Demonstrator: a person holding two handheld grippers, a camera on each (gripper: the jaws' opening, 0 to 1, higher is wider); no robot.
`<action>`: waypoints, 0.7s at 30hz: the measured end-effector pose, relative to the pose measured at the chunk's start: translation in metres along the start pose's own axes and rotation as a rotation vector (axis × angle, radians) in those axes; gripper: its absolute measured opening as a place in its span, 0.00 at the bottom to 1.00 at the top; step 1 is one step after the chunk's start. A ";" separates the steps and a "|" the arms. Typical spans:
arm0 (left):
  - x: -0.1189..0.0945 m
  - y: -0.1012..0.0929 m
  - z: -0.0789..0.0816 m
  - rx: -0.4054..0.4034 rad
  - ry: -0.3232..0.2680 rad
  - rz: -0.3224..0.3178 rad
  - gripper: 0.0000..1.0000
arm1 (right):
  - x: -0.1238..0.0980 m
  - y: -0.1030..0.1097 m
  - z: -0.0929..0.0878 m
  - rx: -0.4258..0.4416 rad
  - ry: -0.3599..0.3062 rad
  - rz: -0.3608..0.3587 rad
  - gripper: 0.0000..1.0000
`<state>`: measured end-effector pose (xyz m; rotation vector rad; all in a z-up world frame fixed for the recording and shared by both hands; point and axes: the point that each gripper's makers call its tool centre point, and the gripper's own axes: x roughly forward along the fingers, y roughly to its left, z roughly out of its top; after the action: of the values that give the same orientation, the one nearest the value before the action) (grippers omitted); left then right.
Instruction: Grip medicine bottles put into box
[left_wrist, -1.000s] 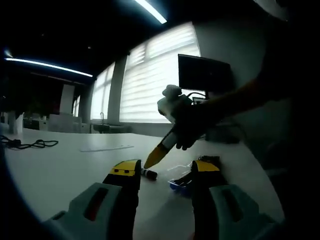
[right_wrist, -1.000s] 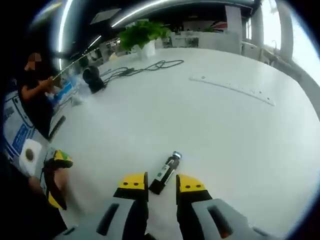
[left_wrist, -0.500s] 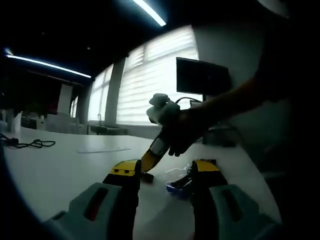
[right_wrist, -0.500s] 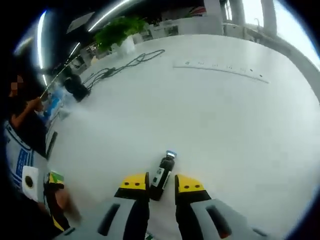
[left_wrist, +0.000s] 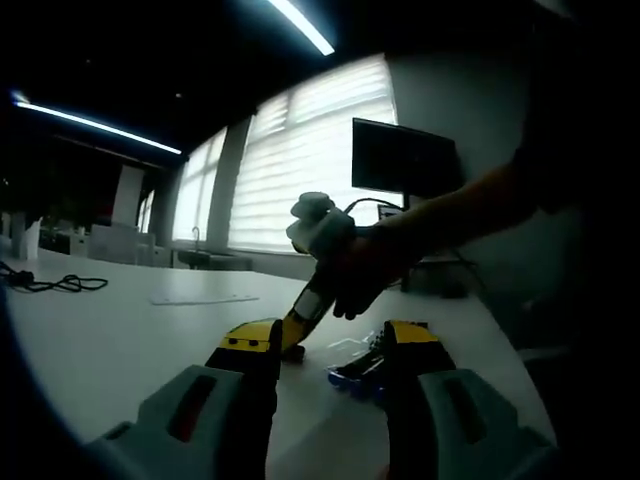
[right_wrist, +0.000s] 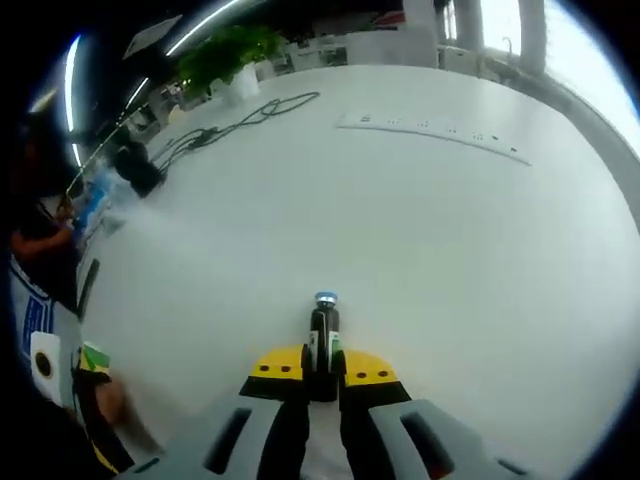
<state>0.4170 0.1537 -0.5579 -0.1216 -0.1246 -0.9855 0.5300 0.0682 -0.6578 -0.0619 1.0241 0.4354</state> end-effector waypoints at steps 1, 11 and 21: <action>0.000 0.000 -0.001 0.000 0.003 -0.002 0.33 | 0.000 0.000 0.000 -0.016 -0.004 -0.008 0.07; 0.000 0.000 -0.002 0.004 0.016 0.004 0.33 | -0.003 0.002 0.001 -0.045 -0.047 -0.046 0.07; 0.002 0.005 -0.005 0.014 0.028 0.027 0.33 | -0.007 0.004 0.003 -0.068 -0.158 -0.012 0.07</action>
<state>0.4225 0.1541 -0.5632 -0.0958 -0.1038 -0.9587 0.5277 0.0701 -0.6496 -0.0926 0.8535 0.4569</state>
